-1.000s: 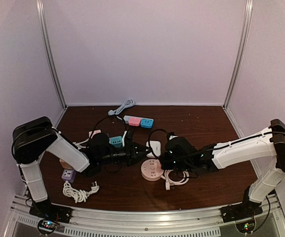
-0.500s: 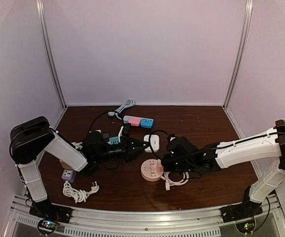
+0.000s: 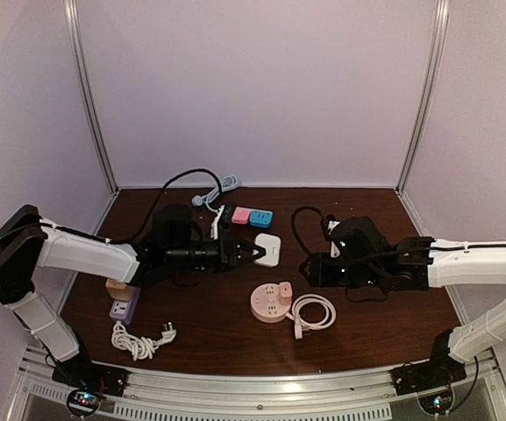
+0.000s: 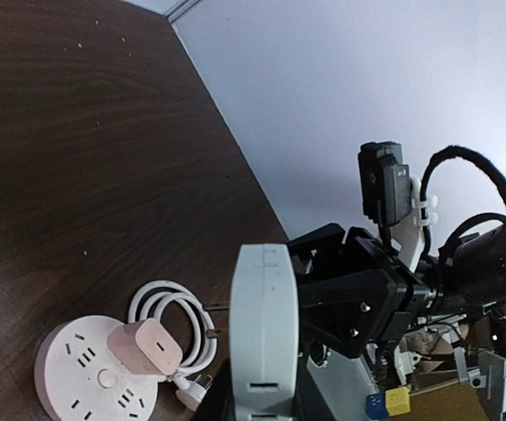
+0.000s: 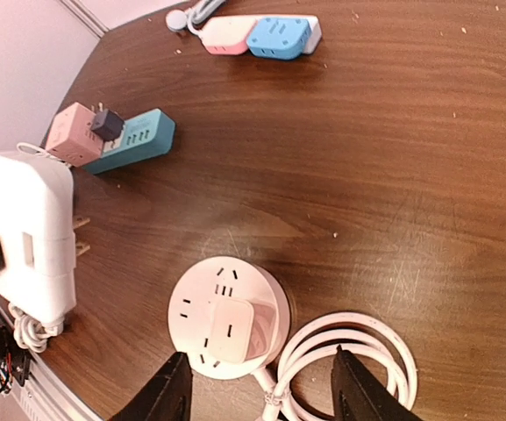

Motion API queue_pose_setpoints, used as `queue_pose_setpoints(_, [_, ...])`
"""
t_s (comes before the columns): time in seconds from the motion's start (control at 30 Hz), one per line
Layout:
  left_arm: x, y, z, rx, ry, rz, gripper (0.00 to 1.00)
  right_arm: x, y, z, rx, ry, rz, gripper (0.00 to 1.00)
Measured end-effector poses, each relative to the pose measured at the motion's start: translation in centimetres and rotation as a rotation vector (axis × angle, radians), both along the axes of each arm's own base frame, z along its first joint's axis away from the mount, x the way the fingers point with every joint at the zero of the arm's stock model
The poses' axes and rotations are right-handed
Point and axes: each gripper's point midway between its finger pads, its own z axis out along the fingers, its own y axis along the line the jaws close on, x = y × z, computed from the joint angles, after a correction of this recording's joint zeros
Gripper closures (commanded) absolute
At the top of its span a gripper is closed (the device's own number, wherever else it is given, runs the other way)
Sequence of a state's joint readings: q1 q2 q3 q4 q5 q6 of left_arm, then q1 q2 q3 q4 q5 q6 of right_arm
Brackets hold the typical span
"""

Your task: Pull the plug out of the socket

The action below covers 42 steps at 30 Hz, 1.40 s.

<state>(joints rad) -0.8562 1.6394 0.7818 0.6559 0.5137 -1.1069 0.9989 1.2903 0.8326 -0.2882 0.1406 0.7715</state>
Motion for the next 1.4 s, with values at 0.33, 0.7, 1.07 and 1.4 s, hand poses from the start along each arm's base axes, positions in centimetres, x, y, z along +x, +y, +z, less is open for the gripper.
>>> queue_pose_setpoints(0.33, [0.5,0.4,8.8,0.387,-0.578,0.099,1.00,0.9,1.4,7.9,0.242,-0.111,0.061,0.35])
queue_pose_setpoints(0.7, [-3.6,1.8,9.2,0.957,-1.193,0.231,1.00,0.5,4.1,13.9,0.497,-0.133,0.160,0.33])
queue_pose_setpoints(1.07, [-3.3,1.4,8.0,1.380,-1.594,0.374,1.00,-0.2,7.4,14.6,0.588,-0.034,0.261,0.35])
queue_pose_setpoints(1.4, [-3.1,0.6,7.6,1.630,-1.815,0.483,1.00,-1.0,8.8,13.3,0.607,0.040,0.321,0.40])
